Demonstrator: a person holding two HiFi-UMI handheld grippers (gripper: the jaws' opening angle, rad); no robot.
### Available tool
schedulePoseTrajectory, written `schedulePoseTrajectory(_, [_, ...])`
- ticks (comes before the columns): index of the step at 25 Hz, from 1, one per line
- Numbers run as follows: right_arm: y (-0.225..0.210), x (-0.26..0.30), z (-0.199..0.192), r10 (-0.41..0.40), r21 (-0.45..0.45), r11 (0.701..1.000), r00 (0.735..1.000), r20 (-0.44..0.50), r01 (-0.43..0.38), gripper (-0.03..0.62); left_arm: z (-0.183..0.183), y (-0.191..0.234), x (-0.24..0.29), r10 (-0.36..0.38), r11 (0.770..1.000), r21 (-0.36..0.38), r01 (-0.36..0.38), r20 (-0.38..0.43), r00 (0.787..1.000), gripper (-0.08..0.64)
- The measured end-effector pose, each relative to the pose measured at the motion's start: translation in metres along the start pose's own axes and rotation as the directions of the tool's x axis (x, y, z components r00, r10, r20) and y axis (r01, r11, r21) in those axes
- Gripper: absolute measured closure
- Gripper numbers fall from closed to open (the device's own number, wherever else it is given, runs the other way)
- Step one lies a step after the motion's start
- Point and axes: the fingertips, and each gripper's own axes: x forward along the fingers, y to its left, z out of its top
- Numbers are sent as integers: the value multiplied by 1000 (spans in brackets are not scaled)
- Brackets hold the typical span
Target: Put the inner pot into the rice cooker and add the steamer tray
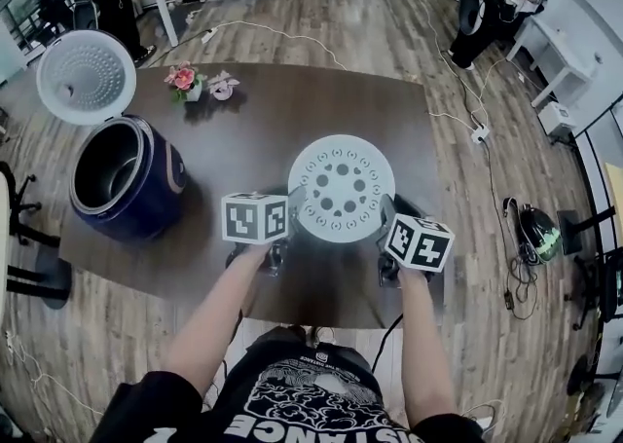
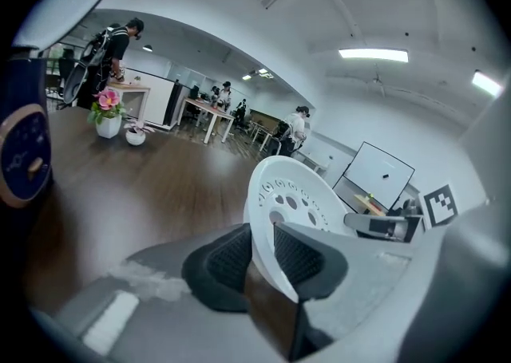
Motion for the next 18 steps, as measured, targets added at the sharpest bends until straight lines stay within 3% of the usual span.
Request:
schedulePoseTrajectory(8, [51,-5,16,160,-87,984,987,14,-158,522,-3,15,-61,135,990,-65,-129,98,986,466])
schedulePoseTrajectory(18, [114,-10,11,336,-173,926,941,-27,-336,525,-19,28,-134,296,951,-144,-272,189,936,468])
